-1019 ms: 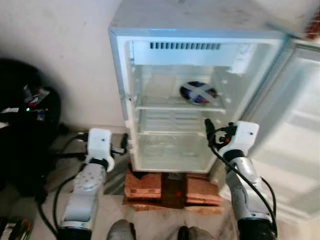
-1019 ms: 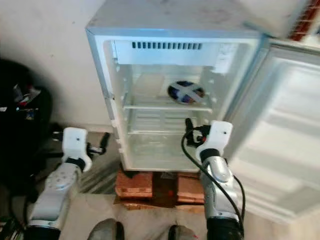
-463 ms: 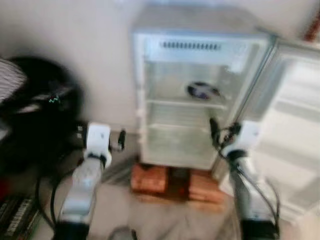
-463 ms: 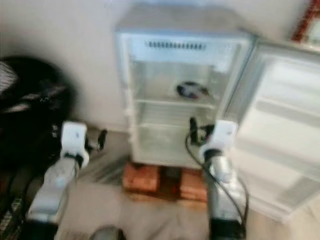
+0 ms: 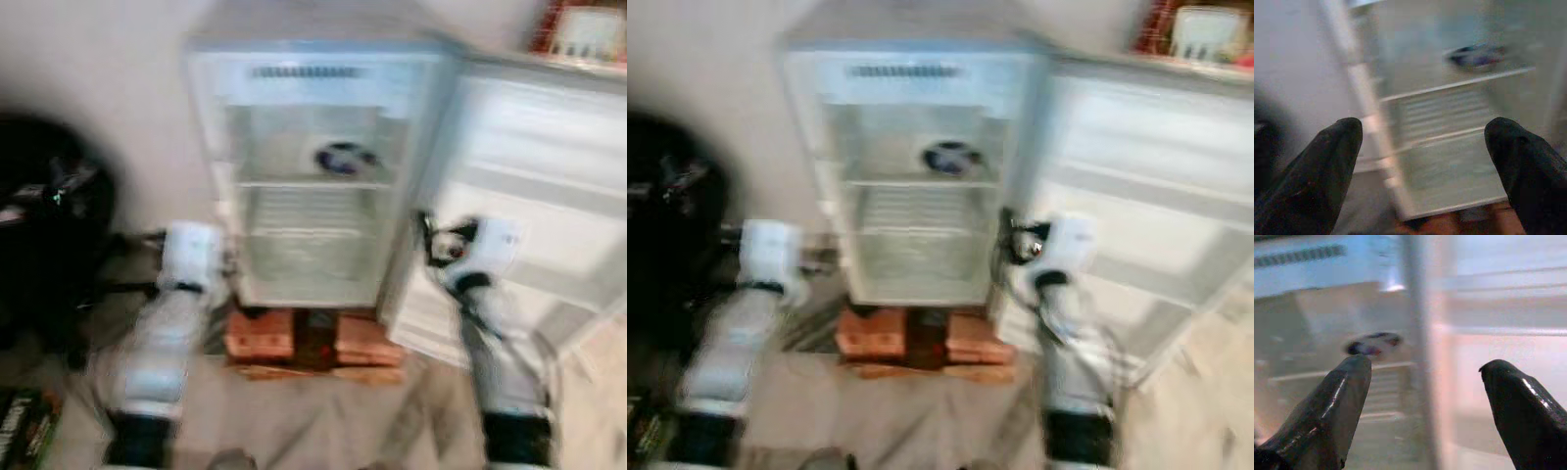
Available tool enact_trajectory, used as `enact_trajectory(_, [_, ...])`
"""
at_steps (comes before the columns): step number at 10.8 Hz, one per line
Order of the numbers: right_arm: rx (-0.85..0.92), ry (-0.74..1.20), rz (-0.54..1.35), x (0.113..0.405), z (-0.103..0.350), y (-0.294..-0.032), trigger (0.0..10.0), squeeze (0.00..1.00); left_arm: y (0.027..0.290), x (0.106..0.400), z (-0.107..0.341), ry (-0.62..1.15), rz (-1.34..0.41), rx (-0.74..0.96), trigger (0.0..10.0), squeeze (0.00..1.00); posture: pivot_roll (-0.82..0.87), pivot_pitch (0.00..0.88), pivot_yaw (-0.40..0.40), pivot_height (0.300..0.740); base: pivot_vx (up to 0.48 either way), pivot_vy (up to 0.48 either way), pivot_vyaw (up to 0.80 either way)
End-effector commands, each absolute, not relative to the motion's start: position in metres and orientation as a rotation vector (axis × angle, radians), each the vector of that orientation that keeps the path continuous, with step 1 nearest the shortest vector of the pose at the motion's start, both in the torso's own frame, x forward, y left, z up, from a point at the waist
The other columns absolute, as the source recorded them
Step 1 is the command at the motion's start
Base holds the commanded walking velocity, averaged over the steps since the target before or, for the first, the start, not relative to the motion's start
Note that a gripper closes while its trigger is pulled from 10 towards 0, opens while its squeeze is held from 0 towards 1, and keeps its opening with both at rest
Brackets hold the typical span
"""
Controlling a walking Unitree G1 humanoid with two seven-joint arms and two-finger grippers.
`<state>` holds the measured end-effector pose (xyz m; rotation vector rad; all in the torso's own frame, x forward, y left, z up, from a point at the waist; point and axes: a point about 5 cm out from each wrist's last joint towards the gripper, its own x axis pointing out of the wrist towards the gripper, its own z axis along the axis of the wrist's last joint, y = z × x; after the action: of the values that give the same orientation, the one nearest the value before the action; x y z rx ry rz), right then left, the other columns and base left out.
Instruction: Restocking fridge
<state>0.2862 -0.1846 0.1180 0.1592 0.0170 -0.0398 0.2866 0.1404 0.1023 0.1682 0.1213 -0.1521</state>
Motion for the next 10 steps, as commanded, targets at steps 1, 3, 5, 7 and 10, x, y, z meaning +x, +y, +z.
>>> enact_trajectory(1, [0.183,0.014,-0.012,0.285,0.121,-0.175,10.0,0.00,0.151,0.283,0.097,0.146,-0.120,0.192,10.0,0.00,0.03,0.032,0.010,0.740,0.000,-0.454,0.00])
enact_trajectory(3, [0.227,0.072,0.068,0.278,0.110,-0.164,10.0,0.00,0.146,0.270,0.080,0.206,-0.141,0.169,10.0,0.00,0.04,0.006,-0.008,0.740,0.000,-0.469,-0.28])
enact_trajectory(5, [0.229,0.265,-0.003,0.260,0.076,-0.176,10.0,0.00,0.152,0.259,0.068,0.259,-0.135,0.177,10.0,0.00,0.04,0.000,-0.018,0.740,0.000,0.000,0.00])
enact_trajectory(7, [0.202,0.281,-0.043,0.259,0.072,-0.181,10.0,0.00,0.162,0.258,0.063,0.283,-0.103,0.169,10.0,0.00,0.04,0.000,-0.011,0.740,0.000,-0.469,0.00])
enact_trajectory(10, [0.161,0.314,-0.070,0.270,0.074,-0.193,10.0,0.00,0.155,0.263,0.066,0.278,-0.124,0.171,10.0,0.00,0.04,0.000,-0.010,0.740,0.090,-0.441,0.00])
